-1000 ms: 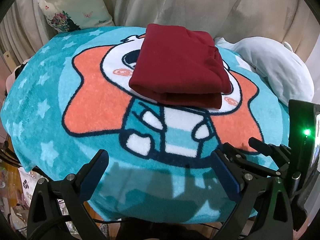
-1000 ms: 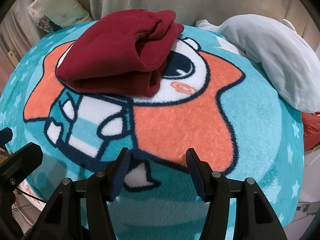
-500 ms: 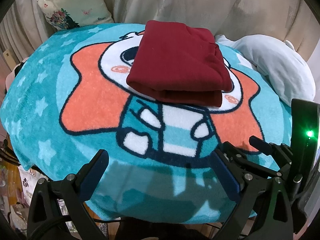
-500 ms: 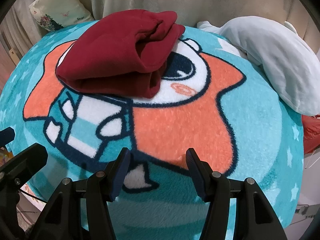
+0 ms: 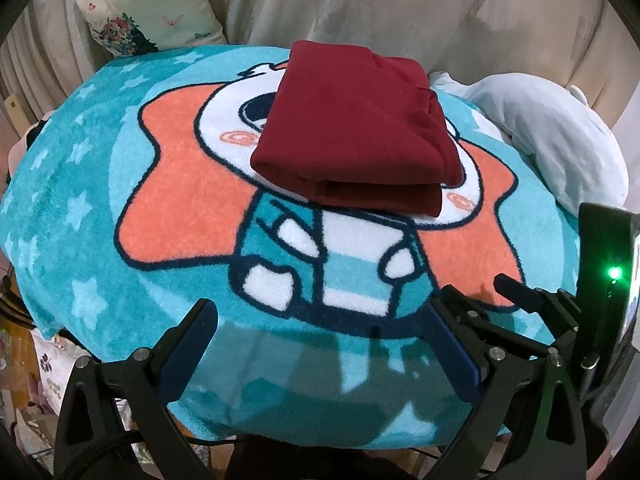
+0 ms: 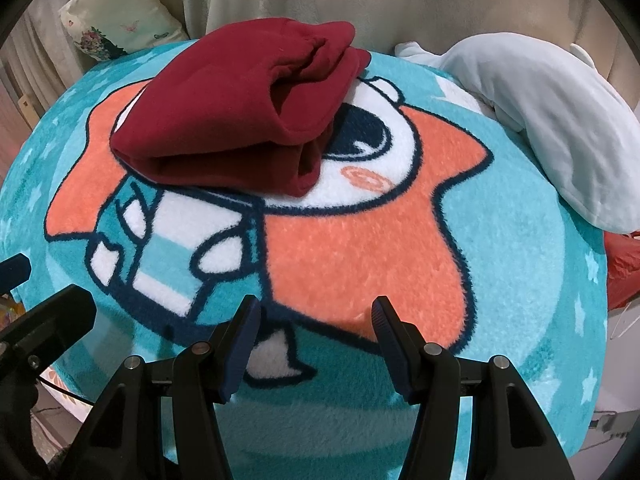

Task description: Fold small clothes

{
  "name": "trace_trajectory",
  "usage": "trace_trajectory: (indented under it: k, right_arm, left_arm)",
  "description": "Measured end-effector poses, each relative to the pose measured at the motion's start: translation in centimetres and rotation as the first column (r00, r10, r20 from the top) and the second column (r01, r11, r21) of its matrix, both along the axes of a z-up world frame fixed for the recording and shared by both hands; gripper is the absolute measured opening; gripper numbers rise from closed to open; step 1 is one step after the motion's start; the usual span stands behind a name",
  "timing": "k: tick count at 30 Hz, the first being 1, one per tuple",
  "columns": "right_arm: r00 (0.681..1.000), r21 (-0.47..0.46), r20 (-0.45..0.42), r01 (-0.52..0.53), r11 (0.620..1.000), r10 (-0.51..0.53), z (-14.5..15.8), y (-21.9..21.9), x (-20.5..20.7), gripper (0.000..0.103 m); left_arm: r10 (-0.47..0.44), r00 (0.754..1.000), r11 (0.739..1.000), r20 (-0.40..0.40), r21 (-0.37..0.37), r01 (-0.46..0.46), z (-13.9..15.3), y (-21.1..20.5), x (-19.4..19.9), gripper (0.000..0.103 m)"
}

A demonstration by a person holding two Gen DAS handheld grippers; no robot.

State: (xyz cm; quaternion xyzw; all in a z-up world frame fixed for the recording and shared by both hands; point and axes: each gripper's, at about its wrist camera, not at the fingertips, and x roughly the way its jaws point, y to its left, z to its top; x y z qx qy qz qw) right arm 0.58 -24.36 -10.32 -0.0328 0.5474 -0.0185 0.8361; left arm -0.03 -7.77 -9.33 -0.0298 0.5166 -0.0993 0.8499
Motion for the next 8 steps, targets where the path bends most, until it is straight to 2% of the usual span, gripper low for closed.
trace_trajectory:
  k: [3, 8]
  right_arm:
    - [1.0, -0.001, -0.001, -0.006, 1.0, 0.006, 0.03, 0.29, 0.03, 0.062]
    - [1.0, 0.002, 0.005, -0.004, 1.0, 0.004, 0.19, 0.51, -0.23, 0.062]
  left_arm:
    - [0.003, 1.0, 1.0, -0.007, -0.025, -0.003, -0.02, 0.26, 0.04, 0.101]
    - [0.03, 0.999, 0.999, -0.023, -0.012, -0.03, -0.08, 0.68, 0.11, 0.101]
